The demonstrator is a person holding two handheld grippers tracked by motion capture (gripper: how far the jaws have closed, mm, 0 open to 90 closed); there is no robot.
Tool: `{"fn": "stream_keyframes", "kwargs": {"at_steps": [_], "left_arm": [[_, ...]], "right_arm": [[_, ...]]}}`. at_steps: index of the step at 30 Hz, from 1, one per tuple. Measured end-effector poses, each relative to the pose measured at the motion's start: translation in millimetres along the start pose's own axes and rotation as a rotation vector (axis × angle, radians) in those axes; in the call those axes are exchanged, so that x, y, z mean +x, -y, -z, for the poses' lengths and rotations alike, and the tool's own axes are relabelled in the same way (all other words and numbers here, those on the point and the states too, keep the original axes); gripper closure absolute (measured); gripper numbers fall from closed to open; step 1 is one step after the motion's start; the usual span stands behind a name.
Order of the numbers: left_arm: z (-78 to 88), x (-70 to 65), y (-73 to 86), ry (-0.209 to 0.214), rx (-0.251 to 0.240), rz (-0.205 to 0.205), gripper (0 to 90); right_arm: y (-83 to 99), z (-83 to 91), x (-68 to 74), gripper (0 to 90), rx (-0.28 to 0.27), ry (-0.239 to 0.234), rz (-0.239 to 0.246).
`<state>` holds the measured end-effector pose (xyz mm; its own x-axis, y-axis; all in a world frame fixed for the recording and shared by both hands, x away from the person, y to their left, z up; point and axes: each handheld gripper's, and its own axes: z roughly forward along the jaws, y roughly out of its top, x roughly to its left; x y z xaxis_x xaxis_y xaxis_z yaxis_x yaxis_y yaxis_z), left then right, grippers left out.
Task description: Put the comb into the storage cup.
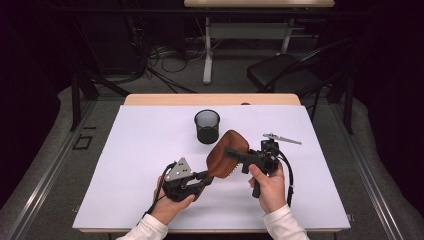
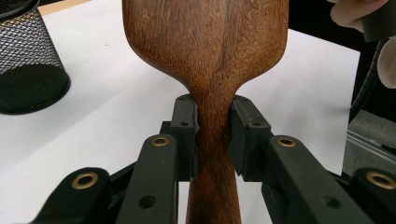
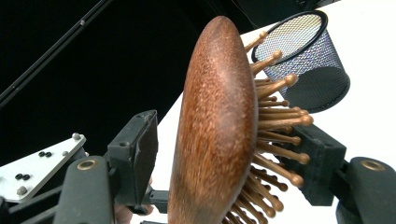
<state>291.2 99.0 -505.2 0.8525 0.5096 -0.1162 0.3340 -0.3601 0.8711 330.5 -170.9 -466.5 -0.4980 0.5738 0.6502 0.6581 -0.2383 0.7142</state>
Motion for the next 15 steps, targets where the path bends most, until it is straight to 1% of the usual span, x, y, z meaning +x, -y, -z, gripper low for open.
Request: {"fn": "stream_keyframes", "kwargs": {"at_steps": [6, 11, 15], "left_arm": [[-0.3, -0.7, 0.1, -0.005, 0.000, -0.001, 72.8], [-0.7, -0.2, 0.7, -0.005, -0.001, -0.003, 72.8], [-1.2, 0.2, 1.5, -0.005, -0.001, -0.004, 72.8]], "right_arm": [[1.1, -3.0, -0.4, 32.4, 0.004, 0.000, -0.005], [2.3, -4.1, -1.0, 37.2, 0.001, 0.006, -0.008], [2.4, -4.5, -1.9, 38.6, 0.013, 0.009, -0.008]]}}
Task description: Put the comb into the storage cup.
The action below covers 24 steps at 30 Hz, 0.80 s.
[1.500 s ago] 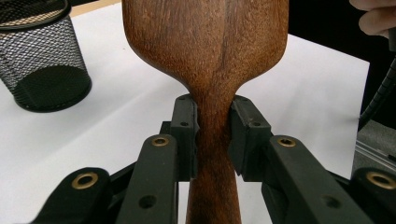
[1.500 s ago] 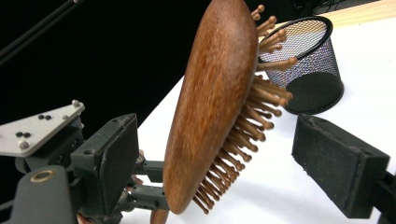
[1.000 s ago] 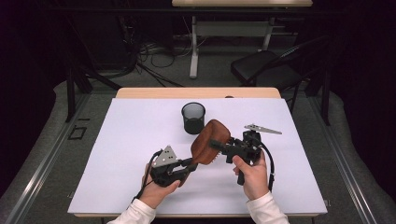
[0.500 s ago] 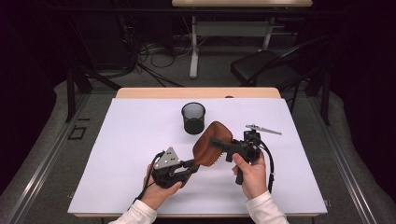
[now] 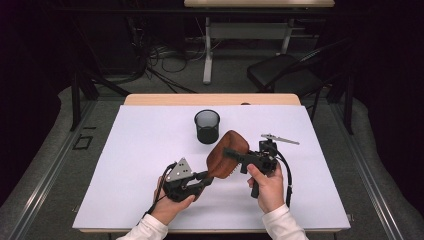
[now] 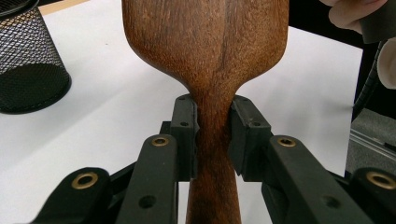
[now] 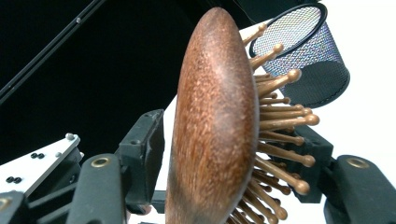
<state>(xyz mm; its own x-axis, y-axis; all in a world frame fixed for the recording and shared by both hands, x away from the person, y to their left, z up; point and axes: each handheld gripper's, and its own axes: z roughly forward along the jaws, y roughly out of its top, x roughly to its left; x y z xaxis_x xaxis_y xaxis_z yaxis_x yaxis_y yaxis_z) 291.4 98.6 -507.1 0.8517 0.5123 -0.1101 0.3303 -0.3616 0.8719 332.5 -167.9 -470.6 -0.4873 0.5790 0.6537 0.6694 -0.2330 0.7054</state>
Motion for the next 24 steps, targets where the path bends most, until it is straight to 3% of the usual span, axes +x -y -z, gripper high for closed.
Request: {"fn": "stream_keyframes", "kwargs": {"at_steps": [9, 16, 24], "left_arm": [[-0.4, 1.1, 1.0, 0.005, 0.001, 0.003, 72.8], [0.6, 1.9, 0.5, 0.010, -0.002, -0.002, 72.9], [0.8, 2.8, 0.7, 0.012, 0.001, -0.003, 72.8]], "right_arm": [[0.0, -0.2, -1.3, 42.0, 0.008, 0.003, -0.003], [-0.1, 1.0, -4.1, 44.5, -0.001, -0.040, -0.030], [1.6, 0.4, -4.8, 44.9, -0.015, -0.046, -0.033]]}}
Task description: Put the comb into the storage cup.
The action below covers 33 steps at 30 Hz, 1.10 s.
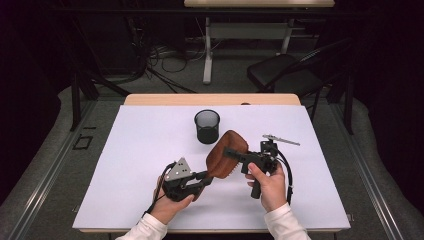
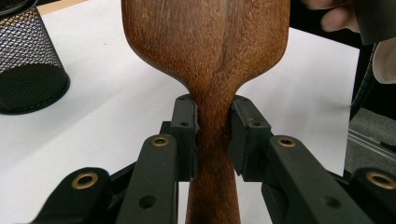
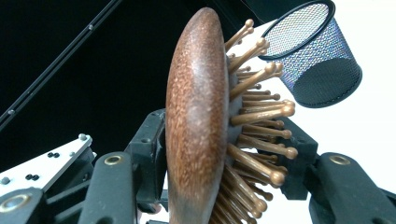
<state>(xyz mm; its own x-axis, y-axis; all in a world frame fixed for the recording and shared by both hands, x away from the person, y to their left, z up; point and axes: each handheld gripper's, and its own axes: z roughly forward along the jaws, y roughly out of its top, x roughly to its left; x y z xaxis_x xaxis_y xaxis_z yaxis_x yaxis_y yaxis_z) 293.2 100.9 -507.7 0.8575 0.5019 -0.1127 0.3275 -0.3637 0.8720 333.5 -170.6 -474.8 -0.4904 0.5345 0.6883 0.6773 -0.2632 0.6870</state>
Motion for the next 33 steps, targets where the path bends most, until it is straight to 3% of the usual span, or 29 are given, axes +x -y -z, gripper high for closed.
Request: {"fn": "stream_keyframes", "kwargs": {"at_steps": [19, 33], "left_arm": [[-0.7, -0.4, 0.3, 0.012, 0.010, -0.018, 72.8], [-1.6, 0.1, 1.3, 0.017, 0.012, -0.024, 72.8]], "right_arm": [[-2.2, 3.3, -3.7, 46.5, 0.047, -0.023, -0.038], [-0.7, 4.0, -4.5, 48.3, 0.050, -0.039, -0.035]]}}
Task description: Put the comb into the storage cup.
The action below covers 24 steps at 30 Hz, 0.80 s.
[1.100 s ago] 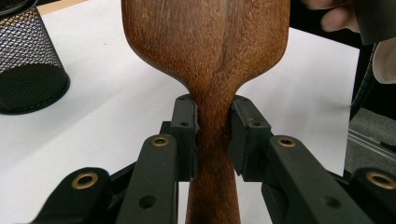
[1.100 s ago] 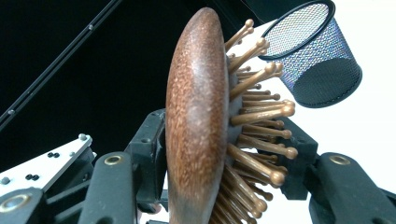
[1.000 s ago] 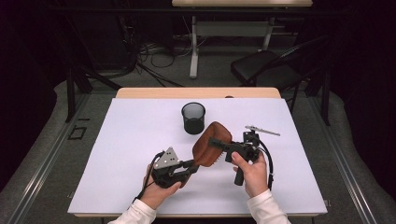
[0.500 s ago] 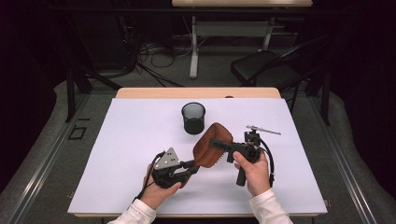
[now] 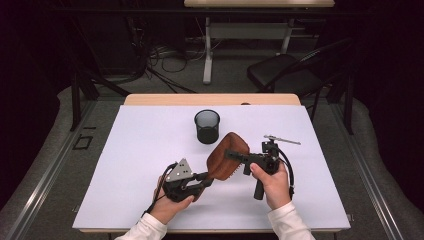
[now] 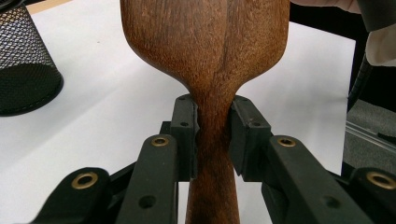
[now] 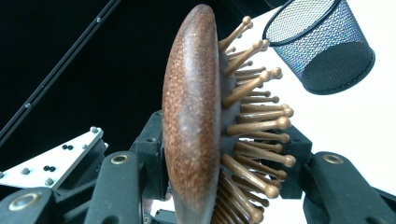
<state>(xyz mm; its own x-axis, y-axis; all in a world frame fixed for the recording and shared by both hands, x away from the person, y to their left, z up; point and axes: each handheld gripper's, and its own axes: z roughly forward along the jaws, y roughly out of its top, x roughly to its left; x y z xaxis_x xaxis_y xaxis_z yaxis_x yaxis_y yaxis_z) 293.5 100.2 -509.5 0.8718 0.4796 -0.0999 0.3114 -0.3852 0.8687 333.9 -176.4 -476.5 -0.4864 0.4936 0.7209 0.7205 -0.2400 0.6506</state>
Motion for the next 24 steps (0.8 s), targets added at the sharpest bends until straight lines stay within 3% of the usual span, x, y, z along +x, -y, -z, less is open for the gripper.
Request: {"fn": "stream_keyframes", "kwargs": {"at_steps": [24], "left_arm": [[-1.3, -0.2, 0.3, 0.002, 0.002, -0.009, 72.5]], "right_arm": [[1.9, 2.0, -2.1, 51.5, -0.005, -0.002, -0.041]]}}
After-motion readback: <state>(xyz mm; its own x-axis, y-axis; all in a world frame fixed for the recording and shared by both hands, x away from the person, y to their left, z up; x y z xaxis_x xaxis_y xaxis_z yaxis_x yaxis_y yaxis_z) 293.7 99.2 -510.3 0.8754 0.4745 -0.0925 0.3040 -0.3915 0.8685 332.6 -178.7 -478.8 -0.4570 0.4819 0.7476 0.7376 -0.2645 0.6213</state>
